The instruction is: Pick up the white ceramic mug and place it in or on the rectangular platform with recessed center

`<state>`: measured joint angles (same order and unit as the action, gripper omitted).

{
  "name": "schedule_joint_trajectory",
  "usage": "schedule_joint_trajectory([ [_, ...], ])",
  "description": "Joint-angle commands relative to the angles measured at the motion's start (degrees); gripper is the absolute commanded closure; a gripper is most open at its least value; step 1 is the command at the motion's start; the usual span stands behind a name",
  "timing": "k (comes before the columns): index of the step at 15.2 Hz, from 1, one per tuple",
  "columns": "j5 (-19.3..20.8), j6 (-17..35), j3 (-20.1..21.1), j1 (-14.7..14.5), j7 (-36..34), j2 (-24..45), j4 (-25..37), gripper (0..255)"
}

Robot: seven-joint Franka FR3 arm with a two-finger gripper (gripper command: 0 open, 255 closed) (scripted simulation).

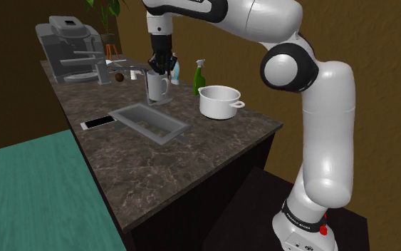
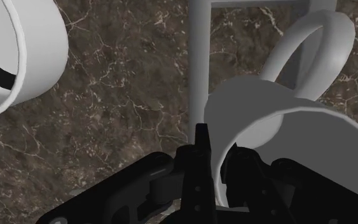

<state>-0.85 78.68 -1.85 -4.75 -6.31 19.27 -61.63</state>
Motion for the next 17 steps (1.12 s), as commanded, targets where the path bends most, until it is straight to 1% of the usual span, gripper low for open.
schedule_joint_trajectory([
  [1, 0.01, -2.94, 0.66, -1.35, -2.11, 4.65, 7.59, 255],
  [2, 0.05, -5.86, 1.03, -2.24, -3.39, 8.93, 14.79, 255],
  [4, 0.07, -2.85, 0.98, -2.32, -3.37, 6.82, 9.67, 255],
  [8, 0.11, 2.04, 0.97, -2.38, -3.34, 4.03, 1.99, 255],
  [17, 0.17, 10.93, 0.97, -2.47, -3.29, 0.66, -10.27, 255],
])
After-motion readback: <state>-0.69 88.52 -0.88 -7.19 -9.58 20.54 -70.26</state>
